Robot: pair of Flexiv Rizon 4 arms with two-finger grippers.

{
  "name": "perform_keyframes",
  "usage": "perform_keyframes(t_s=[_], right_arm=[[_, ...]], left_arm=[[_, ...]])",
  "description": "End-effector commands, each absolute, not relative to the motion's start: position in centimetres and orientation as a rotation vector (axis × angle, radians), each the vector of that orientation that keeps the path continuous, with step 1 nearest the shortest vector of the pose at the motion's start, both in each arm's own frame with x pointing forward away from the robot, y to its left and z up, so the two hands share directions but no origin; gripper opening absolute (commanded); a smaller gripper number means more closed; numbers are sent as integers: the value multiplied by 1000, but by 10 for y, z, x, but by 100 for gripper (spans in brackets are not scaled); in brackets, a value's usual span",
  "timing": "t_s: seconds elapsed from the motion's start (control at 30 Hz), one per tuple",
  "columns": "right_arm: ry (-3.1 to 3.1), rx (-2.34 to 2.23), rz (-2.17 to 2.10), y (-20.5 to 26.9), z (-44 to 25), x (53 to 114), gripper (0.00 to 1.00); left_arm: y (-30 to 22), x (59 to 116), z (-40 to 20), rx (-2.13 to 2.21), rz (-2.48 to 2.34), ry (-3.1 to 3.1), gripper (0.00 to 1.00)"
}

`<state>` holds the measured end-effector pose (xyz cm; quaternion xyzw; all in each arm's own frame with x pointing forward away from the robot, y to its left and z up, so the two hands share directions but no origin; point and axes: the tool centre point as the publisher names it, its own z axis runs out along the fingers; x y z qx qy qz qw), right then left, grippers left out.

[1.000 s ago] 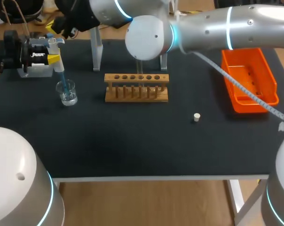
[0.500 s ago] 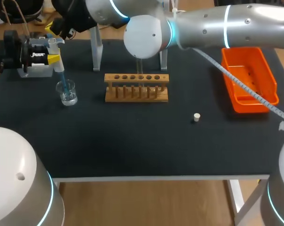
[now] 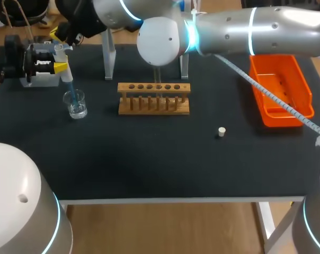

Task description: Invert the test tube, pick up the pipette, mount the tip to pipette, aspirate from beaker and dispense into the tube, eject the tip, return the pipette, and cap with the stopper.

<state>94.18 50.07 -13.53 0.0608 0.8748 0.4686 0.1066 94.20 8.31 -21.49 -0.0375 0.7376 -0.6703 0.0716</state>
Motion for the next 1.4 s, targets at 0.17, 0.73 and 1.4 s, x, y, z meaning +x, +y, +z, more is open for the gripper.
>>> perform_keyframes(t_s=[0.17, 0.73, 1.4], right_arm=[[2585, 184, 1355, 503, -141, 942, 0], [2609, 197, 1332, 498, -160, 939, 0], [2496, 22, 1480, 456, -97, 949, 0]], left_arm=[[83, 943, -212, -110, -2015, 2216, 0], [83, 943, -212, -110, -2015, 2216, 0], [83, 943, -212, -110, -2015, 2216, 0]])
